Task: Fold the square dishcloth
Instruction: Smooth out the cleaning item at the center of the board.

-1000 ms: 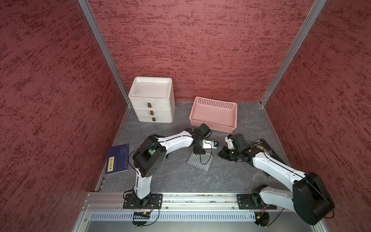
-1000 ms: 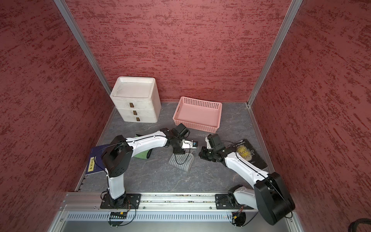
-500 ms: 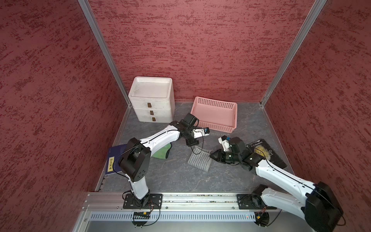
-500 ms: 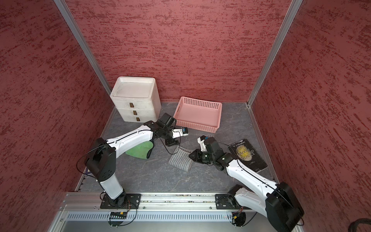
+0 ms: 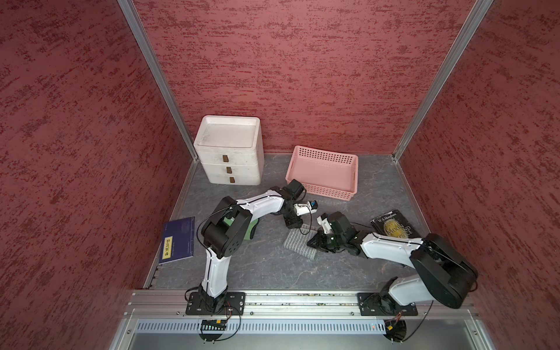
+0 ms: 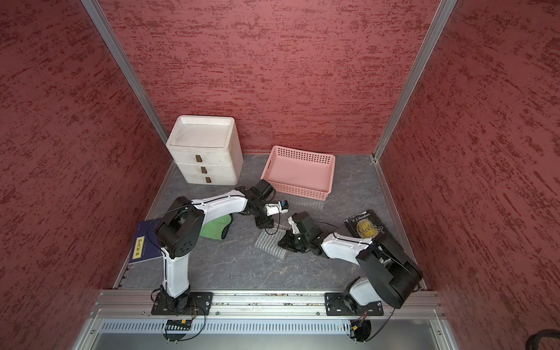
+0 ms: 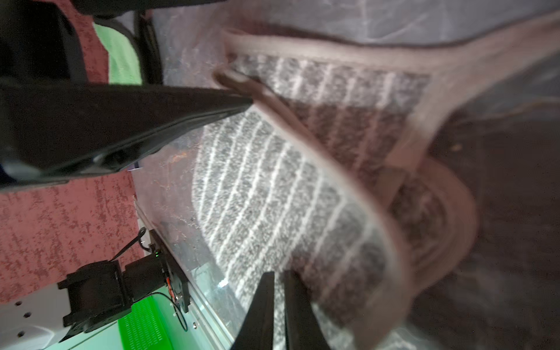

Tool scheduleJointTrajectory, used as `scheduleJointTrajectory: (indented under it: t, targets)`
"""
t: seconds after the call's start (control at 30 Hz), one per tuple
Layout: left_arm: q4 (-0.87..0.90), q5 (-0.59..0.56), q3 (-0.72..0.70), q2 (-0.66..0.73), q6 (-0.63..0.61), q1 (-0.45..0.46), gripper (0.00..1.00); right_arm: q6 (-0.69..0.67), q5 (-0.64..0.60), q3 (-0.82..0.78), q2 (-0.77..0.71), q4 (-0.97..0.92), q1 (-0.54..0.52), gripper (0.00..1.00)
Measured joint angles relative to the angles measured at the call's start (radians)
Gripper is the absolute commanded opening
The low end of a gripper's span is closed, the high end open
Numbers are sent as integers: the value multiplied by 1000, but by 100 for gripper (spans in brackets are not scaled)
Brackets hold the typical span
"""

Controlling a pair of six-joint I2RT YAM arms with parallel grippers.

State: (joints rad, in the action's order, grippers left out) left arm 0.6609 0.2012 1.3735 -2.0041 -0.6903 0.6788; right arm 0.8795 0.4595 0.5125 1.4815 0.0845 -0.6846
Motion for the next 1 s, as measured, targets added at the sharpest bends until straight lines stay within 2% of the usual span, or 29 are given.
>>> scheduleJointTrajectory:
  t: [0.17, 0.3, 0.43, 0.5, 0.63, 0.73, 0.87, 1.0]
  targets:
    - [-26, -31, 0, -5, -2, 8, 59, -10, -19, -6, 10, -3, 0, 9]
    - [-16, -19, 1, 16, 12, 7, 69, -16, -43, -2, -79, -79, -9, 12]
    - [51, 29, -1, 149, 26, -22, 87, -20, -52, 58, -176, -140, -45, 12]
    - [89, 50, -1, 262, 38, -53, 90, -21, -52, 100, -173, -135, -61, 12]
    - [150, 83, -19, 483, 28, -165, 90, -19, -42, 125, -96, -76, -73, 14]
    - [163, 97, -114, 606, -2, -301, 90, -22, -19, 124, 19, -37, -76, 15]
    - [186, 105, -272, 655, -48, -483, 89, -23, 5, 124, 145, -14, -78, 15]
    - [195, 109, -399, 657, -78, -573, 88, -31, 15, 145, 162, -2, -79, 15]
